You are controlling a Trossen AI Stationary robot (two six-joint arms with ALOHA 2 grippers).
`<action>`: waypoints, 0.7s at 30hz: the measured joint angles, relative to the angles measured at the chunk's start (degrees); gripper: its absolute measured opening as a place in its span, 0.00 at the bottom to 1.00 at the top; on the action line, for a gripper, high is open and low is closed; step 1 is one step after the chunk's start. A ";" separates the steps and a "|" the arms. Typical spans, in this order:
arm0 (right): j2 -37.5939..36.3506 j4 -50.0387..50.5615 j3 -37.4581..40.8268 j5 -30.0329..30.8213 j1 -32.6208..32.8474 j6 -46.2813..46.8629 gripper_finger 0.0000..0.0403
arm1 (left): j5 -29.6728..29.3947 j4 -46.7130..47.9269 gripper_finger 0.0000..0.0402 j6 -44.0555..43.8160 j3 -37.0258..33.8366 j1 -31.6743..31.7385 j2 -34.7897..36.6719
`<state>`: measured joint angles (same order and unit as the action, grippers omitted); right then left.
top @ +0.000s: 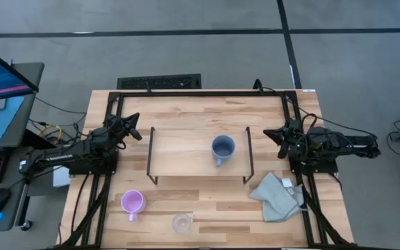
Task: Stack small to large cups/mugs on shelf
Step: Put the pink mug on the shelf
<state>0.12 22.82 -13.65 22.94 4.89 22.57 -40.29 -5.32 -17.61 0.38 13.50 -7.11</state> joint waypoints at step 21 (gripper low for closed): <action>0.00 1.15 0.00 -0.17 -0.02 0.00 0.05 | 4.01 -1.69 0.02 3.92 1.59 0.00 -0.03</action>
<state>0.12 23.97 -13.65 22.76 4.86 22.57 -36.28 -7.01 -13.68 1.98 13.50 -7.14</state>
